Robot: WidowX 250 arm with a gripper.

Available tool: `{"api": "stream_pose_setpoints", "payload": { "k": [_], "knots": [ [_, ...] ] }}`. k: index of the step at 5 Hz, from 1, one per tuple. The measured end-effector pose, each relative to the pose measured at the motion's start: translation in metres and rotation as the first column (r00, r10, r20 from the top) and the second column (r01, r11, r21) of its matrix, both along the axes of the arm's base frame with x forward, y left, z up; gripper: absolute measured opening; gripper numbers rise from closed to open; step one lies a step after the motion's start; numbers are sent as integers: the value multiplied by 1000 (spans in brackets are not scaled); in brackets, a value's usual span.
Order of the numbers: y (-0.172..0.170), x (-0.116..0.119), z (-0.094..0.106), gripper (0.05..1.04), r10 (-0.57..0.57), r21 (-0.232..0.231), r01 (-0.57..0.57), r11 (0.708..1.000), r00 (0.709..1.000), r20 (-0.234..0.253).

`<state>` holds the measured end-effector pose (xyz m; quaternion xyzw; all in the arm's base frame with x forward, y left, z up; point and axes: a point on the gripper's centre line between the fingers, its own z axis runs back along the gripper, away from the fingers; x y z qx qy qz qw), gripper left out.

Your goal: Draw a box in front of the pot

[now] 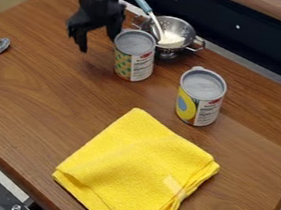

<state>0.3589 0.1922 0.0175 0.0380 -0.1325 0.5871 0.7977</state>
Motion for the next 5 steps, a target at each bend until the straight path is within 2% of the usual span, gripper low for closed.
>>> {"api": "stream_pose_setpoints", "payload": {
  "k": [1,2,3,4,5],
  "knots": [
    [28,7,21,998,103,15,-103,995,995,2],
    [54,2,23,998,207,29,-206,978,978,-21],
    [73,0,30,998,266,14,-265,964,963,-33],
    [96,-4,31,998,303,-5,-304,953,952,-45],
    [110,-14,31,998,250,-20,-252,968,967,-44]
  ]
}}
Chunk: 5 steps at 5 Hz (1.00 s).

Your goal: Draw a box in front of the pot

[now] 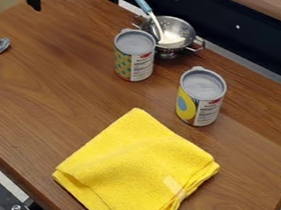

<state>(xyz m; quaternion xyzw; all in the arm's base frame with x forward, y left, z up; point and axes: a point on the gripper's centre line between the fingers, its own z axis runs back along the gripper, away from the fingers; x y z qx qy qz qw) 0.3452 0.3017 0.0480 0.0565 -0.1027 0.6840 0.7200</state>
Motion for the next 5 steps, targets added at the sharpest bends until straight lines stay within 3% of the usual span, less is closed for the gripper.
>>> {"api": "stream_pose_setpoints", "payload": {
  "k": [1,2,3,5],
  "knots": [
    [3,-15,-2,998,-65,-61,62,996,997,-36],
    [-13,-39,6,998,-217,-116,209,971,974,-58],
    [-39,-63,19,998,-302,-119,293,949,951,-63],
    [-114,-80,27,998,-357,-116,348,930,932,-60]
  ]
}}
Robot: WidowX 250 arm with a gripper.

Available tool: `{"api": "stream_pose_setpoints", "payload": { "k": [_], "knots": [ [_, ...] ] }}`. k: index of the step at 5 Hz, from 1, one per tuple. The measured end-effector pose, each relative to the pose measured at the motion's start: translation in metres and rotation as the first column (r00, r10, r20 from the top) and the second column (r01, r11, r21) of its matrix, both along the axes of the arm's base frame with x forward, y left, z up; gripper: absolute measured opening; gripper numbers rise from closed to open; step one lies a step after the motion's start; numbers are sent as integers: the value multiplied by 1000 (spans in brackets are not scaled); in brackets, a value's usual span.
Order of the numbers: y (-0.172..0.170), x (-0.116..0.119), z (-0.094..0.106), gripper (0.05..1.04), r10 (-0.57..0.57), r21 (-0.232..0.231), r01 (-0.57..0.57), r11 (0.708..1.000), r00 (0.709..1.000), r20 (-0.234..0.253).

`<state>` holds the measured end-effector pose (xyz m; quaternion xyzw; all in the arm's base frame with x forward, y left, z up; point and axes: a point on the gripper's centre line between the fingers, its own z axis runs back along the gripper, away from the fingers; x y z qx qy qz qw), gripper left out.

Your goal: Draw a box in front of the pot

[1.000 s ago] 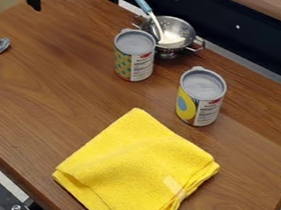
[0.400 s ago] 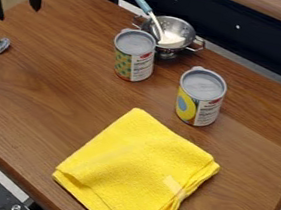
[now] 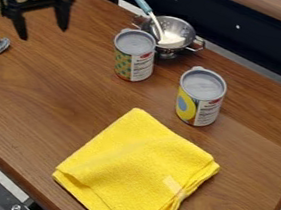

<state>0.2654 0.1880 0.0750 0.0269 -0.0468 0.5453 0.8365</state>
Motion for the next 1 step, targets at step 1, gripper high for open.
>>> {"api": "stream_pose_setpoints", "payload": {
  "k": [1],
  "knots": [
    [-31,-16,9,998,-50,1,50,999,998,28]
  ]
}}
